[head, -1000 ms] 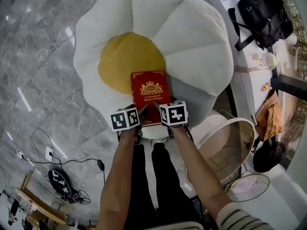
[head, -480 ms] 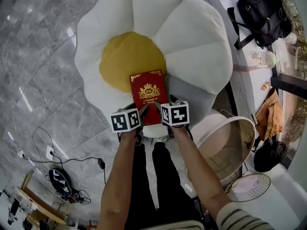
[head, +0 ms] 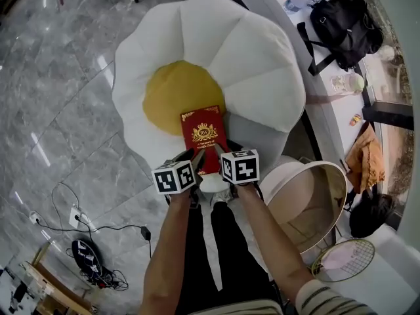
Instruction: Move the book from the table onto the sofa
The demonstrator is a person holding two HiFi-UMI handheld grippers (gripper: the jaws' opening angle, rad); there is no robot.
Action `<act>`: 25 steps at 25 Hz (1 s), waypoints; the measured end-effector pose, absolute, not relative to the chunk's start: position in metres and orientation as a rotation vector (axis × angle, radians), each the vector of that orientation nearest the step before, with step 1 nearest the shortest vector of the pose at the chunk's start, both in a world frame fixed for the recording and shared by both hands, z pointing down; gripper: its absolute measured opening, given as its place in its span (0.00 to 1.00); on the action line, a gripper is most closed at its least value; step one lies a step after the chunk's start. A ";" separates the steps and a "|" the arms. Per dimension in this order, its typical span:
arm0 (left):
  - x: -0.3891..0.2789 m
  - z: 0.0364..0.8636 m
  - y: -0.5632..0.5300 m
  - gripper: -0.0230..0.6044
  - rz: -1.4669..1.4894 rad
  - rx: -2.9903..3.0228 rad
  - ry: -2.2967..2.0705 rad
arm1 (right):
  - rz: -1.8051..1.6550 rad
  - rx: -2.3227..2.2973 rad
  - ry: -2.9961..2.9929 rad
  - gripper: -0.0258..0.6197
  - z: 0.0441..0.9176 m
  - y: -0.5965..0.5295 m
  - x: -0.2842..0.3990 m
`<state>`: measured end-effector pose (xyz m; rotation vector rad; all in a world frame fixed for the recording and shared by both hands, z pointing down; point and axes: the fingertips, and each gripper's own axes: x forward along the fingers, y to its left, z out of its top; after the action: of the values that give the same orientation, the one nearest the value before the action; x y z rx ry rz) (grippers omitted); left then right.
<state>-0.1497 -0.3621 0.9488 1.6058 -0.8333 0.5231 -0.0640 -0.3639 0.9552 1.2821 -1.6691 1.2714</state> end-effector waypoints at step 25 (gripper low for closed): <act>-0.148 0.689 -0.317 0.04 0.436 1.997 -0.928 | 1.082 1.398 -2.004 0.06 0.693 -0.318 -0.088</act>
<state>-0.1485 -0.3167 0.6894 1.9965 -0.9281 0.4363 -0.0876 -0.3184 0.6930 1.3978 -2.0035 1.0817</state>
